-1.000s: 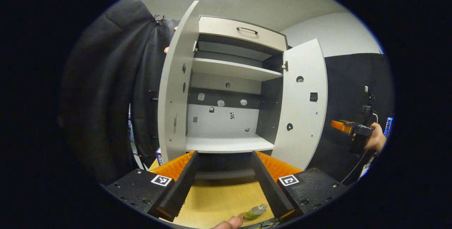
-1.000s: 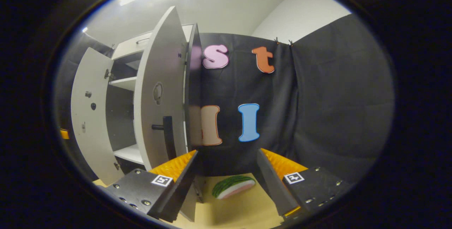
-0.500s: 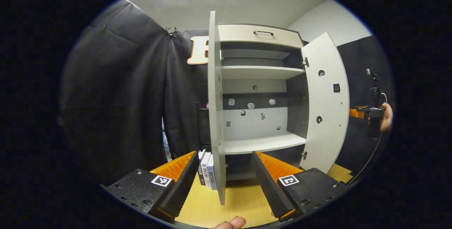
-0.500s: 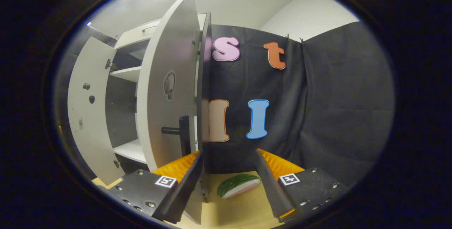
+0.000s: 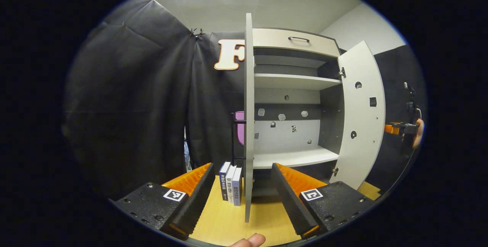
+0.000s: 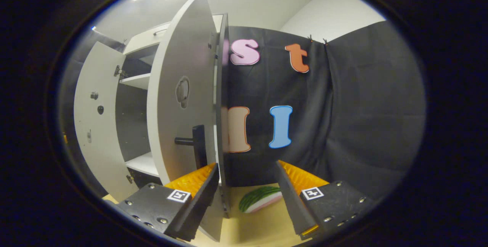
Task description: Grasp the bottle in the cabinet with the left hand and place it on the coaster, then close the right door with the right hand and the left door with the left hand.
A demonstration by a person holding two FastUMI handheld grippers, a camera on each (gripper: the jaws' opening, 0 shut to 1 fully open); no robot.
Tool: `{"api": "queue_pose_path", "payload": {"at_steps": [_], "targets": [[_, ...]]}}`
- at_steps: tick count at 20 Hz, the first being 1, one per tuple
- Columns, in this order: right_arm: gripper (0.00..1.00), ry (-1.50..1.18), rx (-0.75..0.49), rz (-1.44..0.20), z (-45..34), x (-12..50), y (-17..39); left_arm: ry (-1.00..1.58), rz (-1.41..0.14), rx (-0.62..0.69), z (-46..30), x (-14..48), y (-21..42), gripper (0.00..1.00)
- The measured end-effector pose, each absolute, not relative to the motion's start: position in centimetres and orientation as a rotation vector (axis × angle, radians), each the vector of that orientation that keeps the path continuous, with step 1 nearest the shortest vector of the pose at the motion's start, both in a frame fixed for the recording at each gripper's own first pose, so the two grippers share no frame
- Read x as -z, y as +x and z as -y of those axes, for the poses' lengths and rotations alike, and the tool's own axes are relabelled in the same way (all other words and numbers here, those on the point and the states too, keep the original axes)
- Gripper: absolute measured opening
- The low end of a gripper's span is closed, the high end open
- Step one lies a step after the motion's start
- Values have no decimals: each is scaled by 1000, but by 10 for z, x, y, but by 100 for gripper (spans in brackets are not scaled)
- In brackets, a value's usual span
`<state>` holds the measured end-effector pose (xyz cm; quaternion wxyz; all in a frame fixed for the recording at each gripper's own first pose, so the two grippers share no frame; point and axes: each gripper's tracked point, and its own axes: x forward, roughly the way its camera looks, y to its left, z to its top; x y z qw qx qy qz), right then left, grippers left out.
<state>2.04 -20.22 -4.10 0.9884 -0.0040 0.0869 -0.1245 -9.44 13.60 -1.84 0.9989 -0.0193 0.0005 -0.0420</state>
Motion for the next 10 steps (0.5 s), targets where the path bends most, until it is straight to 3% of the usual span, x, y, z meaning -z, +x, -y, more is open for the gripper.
{"api": "queue_pose_path", "payload": {"at_steps": [2, 10], "targets": [[87, -3, 221, -172, 192, 41, 23, -44, 3, 91, -136, 16, -91, 94], [90, 52, 106, -164, 146, 47, 37, -65, -12, 85, -143, 21, -76, 94]]}}
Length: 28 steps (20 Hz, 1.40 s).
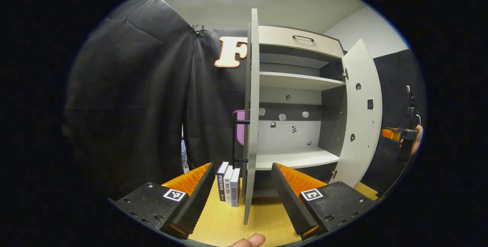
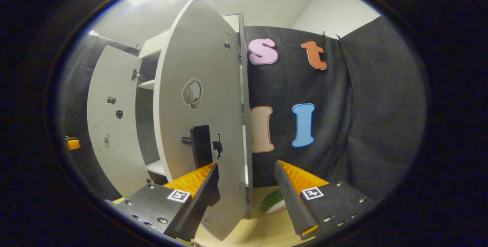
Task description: Grasp the bottle in the cabinet with the left hand and place it on the coaster, then close the right door with the right hand and the left door with the left hand.
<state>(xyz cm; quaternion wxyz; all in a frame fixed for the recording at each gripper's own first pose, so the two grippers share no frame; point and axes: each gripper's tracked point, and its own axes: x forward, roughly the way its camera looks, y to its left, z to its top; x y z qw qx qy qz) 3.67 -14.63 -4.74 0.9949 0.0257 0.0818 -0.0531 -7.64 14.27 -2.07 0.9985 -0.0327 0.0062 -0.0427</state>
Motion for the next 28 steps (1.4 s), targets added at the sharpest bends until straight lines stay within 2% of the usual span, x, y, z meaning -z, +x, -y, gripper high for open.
{"api": "queue_pose_path", "payload": {"at_steps": [3, 10, 12, 13, 14, 20, 28], "targets": [[91, 88, 140, -180, 141, 54, 45, -72, -18, 79, -147, 23, -74, 94], [91, 128, 125, -186, 112, 61, 59, -104, -27, 46, -168, 29, -66, 94], [91, 139, 115, -186, 104, 64, 66, -115, -37, 36, -175, 30, -65, 94], [88, 150, 112, -192, 99, 67, 70, -119, -44, 32, -176, 33, -62, 94], [91, 163, 108, -198, 95, 71, 72, -118, -48, 30, -178, 34, -62, 94], [92, 151, 41, -212, 59, 85, 83, -122, -59, -15, -203, 40, -57, 92], [92, 145, 19, -207, 44, 97, 87, -108, -100, -112, -260, 57, -33, 92]]}}
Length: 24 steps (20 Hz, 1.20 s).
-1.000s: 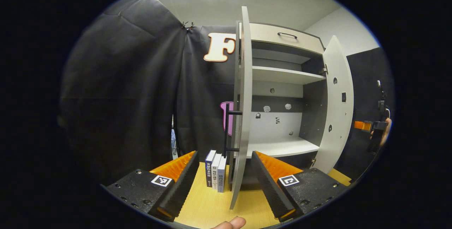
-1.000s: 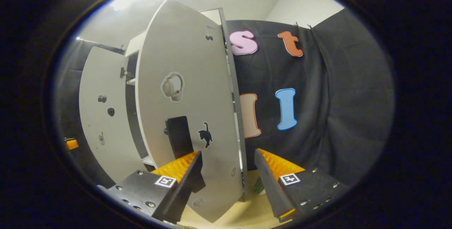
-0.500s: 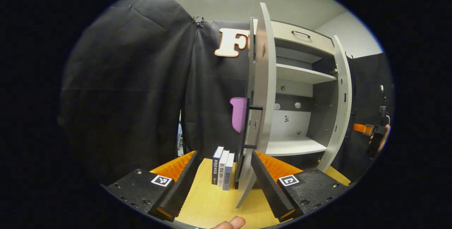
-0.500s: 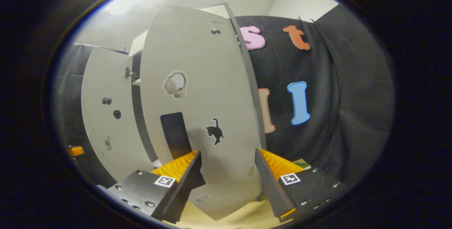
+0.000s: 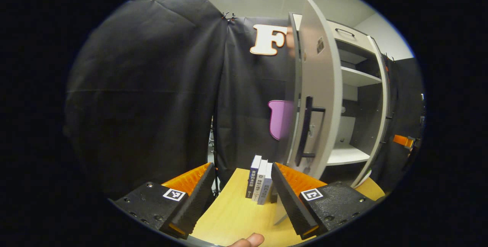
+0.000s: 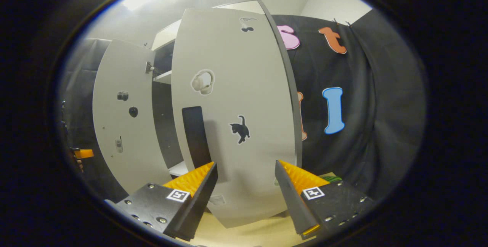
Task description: Grasp the bottle in the cabinet with the left hand and place it on the coaster, then close the right door with the right hand and the left door with the left hand.
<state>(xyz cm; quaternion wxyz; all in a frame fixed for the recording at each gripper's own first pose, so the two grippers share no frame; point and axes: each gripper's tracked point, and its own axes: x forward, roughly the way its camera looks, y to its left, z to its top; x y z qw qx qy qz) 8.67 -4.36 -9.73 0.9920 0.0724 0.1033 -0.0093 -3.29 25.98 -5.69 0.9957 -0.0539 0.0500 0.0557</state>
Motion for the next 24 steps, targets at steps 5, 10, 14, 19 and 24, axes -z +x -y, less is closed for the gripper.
{"api": "queue_pose_path", "payload": {"at_steps": [5, 10, 14, 19, 24], "targets": [[92, 169, 14, -178, 45, 90, 83, -82, -77, -134, -276, 55, 2, 94], [92, 142, 25, -169, 56, 88, 61, -30, -90, -117, -269, 51, 39, 94], [92, 108, 22, -165, 66, 87, 38, -43, -83, 29, -215, 40, 59, 94], [92, 116, 8, -121, 62, 72, 17, -61, -87, 108, -170, 36, 56, 87], [92, 113, -24, -100, 51, 62, 7, 56, -57, 118, -131, 22, 54, 87]]}}
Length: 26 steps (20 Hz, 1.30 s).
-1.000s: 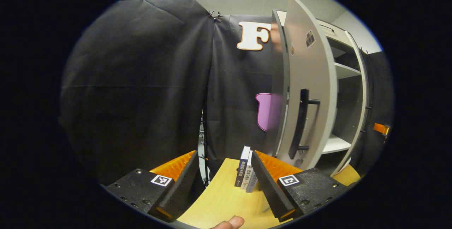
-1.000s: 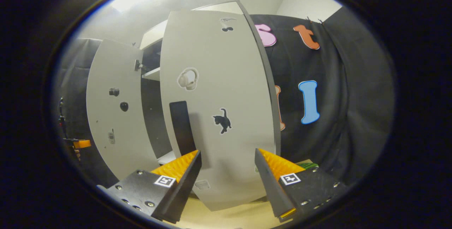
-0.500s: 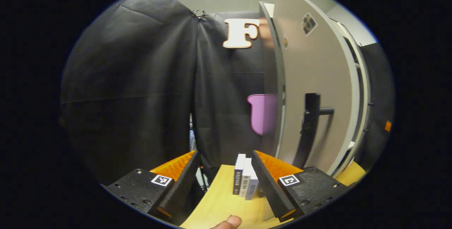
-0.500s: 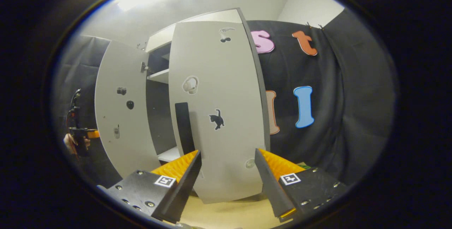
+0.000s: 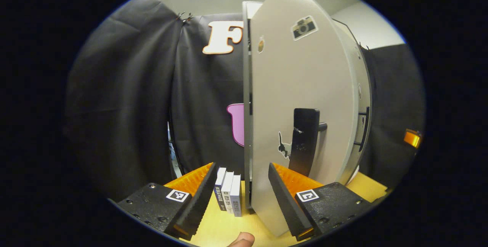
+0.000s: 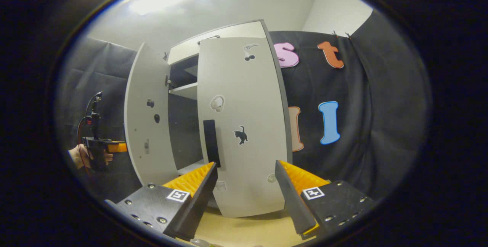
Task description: Grasp the bottle in the cabinet with the left hand and place it on the coaster, then close the right door with the right hand and the left door with the left hand.
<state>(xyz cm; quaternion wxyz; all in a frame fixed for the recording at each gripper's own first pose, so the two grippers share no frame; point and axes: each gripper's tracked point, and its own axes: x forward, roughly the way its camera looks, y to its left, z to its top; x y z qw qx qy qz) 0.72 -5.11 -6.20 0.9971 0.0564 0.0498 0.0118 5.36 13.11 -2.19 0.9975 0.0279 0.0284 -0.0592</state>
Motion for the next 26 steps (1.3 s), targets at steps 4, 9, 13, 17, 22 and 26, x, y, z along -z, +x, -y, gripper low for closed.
{"api": "queue_pose_path", "payload": {"at_steps": [4, 9, 13, 17, 22, 26], "targets": [[92, 81, -32, -102, 50, 59, 1, 141, -24, 120, -113, 20, 53, 84], [92, 4, -10, -99, 58, 58, -8, 97, -20, 135, -102, 17, 54, 86], [92, -22, -27, -97, 49, 59, -12, 79, -23, 136, -101, 16, 55, 86], [92, -4, -32, -78, 39, 49, -16, 74, -20, 134, -99, 17, 56, 86], [89, -17, -29, -83, 34, 47, -15, 38, -9, 151, -90, 17, 58, 86], [92, -20, -29, -89, 33, 47, -12, 24, 1, 183, -72, 10, 64, 86]]}}
